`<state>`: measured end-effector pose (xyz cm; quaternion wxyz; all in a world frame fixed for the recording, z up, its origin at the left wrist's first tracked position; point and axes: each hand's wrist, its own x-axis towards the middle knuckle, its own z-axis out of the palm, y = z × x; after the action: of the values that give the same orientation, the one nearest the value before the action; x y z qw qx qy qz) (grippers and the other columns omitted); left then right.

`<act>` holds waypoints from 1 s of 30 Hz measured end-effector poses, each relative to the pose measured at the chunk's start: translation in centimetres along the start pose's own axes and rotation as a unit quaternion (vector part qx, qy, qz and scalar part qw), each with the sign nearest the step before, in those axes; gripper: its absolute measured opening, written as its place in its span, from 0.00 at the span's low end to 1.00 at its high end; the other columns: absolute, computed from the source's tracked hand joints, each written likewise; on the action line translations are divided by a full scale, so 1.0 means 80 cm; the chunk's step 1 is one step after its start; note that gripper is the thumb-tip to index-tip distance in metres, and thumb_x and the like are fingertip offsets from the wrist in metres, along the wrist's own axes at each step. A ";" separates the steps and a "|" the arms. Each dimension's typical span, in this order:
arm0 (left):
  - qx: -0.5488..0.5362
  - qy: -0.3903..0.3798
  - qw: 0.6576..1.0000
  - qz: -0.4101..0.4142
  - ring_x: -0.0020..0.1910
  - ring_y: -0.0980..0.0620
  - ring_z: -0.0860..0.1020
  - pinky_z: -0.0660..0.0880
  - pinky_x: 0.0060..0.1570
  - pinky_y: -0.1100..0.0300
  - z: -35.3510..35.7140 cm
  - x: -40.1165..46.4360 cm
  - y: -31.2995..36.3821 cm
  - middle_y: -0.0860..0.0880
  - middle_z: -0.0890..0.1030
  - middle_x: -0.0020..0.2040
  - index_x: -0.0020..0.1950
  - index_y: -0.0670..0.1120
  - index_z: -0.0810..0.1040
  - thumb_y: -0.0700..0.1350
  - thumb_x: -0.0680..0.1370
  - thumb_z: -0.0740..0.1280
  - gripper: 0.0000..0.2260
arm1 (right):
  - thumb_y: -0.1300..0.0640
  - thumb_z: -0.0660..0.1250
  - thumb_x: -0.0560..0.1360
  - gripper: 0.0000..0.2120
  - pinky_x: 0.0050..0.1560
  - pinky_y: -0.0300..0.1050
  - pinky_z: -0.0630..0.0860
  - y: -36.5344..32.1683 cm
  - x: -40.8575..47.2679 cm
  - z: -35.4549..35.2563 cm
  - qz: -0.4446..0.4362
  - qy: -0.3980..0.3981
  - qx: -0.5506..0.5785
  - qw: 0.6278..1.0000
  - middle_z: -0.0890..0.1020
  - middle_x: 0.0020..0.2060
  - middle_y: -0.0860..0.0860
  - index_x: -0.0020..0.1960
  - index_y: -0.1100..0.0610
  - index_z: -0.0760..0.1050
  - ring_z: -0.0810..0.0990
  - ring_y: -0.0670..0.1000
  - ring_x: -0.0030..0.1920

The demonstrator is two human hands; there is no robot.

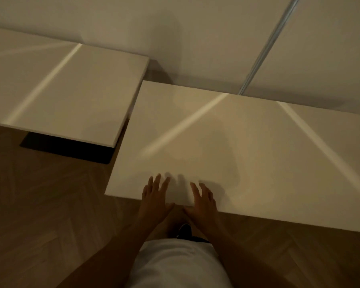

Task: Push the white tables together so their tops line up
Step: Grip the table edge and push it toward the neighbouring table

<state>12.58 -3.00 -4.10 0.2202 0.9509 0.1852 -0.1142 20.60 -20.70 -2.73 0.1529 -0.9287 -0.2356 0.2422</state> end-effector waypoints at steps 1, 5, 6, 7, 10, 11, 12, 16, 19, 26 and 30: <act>0.000 -0.002 1.000 -0.009 0.80 0.37 0.45 0.53 0.76 0.41 0.004 0.001 0.009 0.43 0.47 0.82 0.82 0.53 0.46 0.62 0.76 0.68 0.43 | 0.34 0.64 0.74 0.43 0.75 0.58 0.57 0.008 -0.001 -0.001 -0.011 -0.003 -0.015 1.000 0.47 0.80 0.54 0.80 0.45 0.45 0.48 0.59 0.78; 0.010 -0.019 1.000 0.003 0.80 0.37 0.40 0.47 0.77 0.41 0.015 0.000 0.037 0.43 0.42 0.82 0.82 0.53 0.44 0.70 0.74 0.59 0.44 | 0.32 0.63 0.74 0.45 0.77 0.60 0.49 0.029 -0.004 -0.004 -0.019 -0.008 -0.037 0.999 0.42 0.80 0.55 0.80 0.45 0.41 0.42 0.60 0.79; 0.009 -0.017 1.000 0.009 0.80 0.37 0.40 0.48 0.76 0.40 0.019 -0.001 0.041 0.43 0.43 0.82 0.82 0.53 0.46 0.73 0.72 0.56 0.45 | 0.32 0.63 0.74 0.45 0.77 0.60 0.49 0.033 -0.005 -0.005 -0.014 -0.005 -0.041 0.999 0.42 0.80 0.55 0.80 0.44 0.41 0.41 0.60 0.79; 0.007 -0.011 1.000 0.016 0.80 0.37 0.42 0.49 0.76 0.40 0.025 0.000 0.042 0.43 0.45 0.82 0.82 0.53 0.49 0.74 0.71 0.53 0.45 | 0.32 0.62 0.74 0.45 0.77 0.61 0.48 0.037 -0.006 -0.005 -0.010 -0.008 -0.043 0.999 0.41 0.80 0.55 0.80 0.44 0.40 0.41 0.60 0.79; 0.014 -0.009 0.999 0.033 0.79 0.39 0.42 0.52 0.76 0.37 0.037 0.003 0.043 0.44 0.46 0.82 0.82 0.54 0.52 0.74 0.71 0.55 0.44 | 0.29 0.59 0.74 0.45 0.76 0.62 0.47 0.052 -0.013 -0.006 -0.003 -0.027 -0.045 0.999 0.39 0.79 0.54 0.79 0.43 0.37 0.39 0.59 0.79; 0.018 -0.011 0.999 0.036 0.79 0.40 0.41 0.51 0.76 0.38 0.037 0.005 0.044 0.45 0.44 0.82 0.82 0.54 0.51 0.74 0.73 0.57 0.43 | 0.29 0.59 0.74 0.45 0.76 0.64 0.47 0.055 -0.013 -0.008 0.006 -0.030 -0.040 0.999 0.38 0.79 0.53 0.78 0.41 0.36 0.38 0.58 0.79; 0.023 -0.019 0.999 0.038 0.79 0.40 0.39 0.49 0.76 0.38 0.038 0.007 0.046 0.46 0.43 0.82 0.82 0.55 0.50 0.72 0.74 0.60 0.42 | 0.28 0.59 0.73 0.45 0.75 0.67 0.46 0.058 -0.013 -0.011 0.019 -0.032 -0.032 0.999 0.37 0.79 0.52 0.78 0.40 0.37 0.38 0.58 0.79; 0.045 -0.031 0.998 0.041 0.80 0.39 0.41 0.45 0.75 0.36 0.043 0.010 0.058 0.47 0.43 0.82 0.81 0.57 0.48 0.71 0.74 0.62 0.42 | 0.27 0.58 0.72 0.43 0.72 0.73 0.47 0.063 -0.018 -0.012 0.048 -0.040 -0.027 0.998 0.37 0.79 0.49 0.78 0.37 0.39 0.37 0.58 0.78; 0.068 -0.046 0.994 0.066 0.80 0.40 0.39 0.45 0.74 0.34 0.051 0.013 0.061 0.48 0.40 0.81 0.80 0.60 0.44 0.71 0.74 0.61 0.42 | 0.30 0.59 0.74 0.41 0.72 0.73 0.50 0.056 -0.020 -0.006 0.047 -0.038 -0.055 0.997 0.37 0.79 0.49 0.78 0.37 0.40 0.38 0.58 0.79; 0.068 -0.045 0.986 0.147 0.79 0.35 0.50 0.54 0.73 0.32 0.054 0.024 0.053 0.43 0.51 0.82 0.80 0.55 0.48 0.67 0.73 0.67 0.43 | 0.29 0.55 0.72 0.43 0.75 0.67 0.49 0.036 -0.016 -0.002 0.060 -0.018 -0.066 0.996 0.38 0.79 0.53 0.79 0.43 0.40 0.37 0.58 0.79; 0.080 -0.039 0.981 0.175 0.79 0.35 0.44 0.53 0.73 0.32 0.048 0.026 0.052 0.42 0.48 0.82 0.82 0.52 0.48 0.62 0.75 0.67 0.43 | 0.29 0.54 0.71 0.44 0.74 0.64 0.55 0.039 -0.014 0.022 0.048 0.027 -0.089 0.995 0.45 0.80 0.57 0.80 0.45 0.44 0.43 0.61 0.79</act>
<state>15.62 -7.57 -6.53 0.1672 0.9779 -0.0025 -0.1256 19.91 -23.59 -4.99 0.0639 -0.9550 -0.2072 0.2024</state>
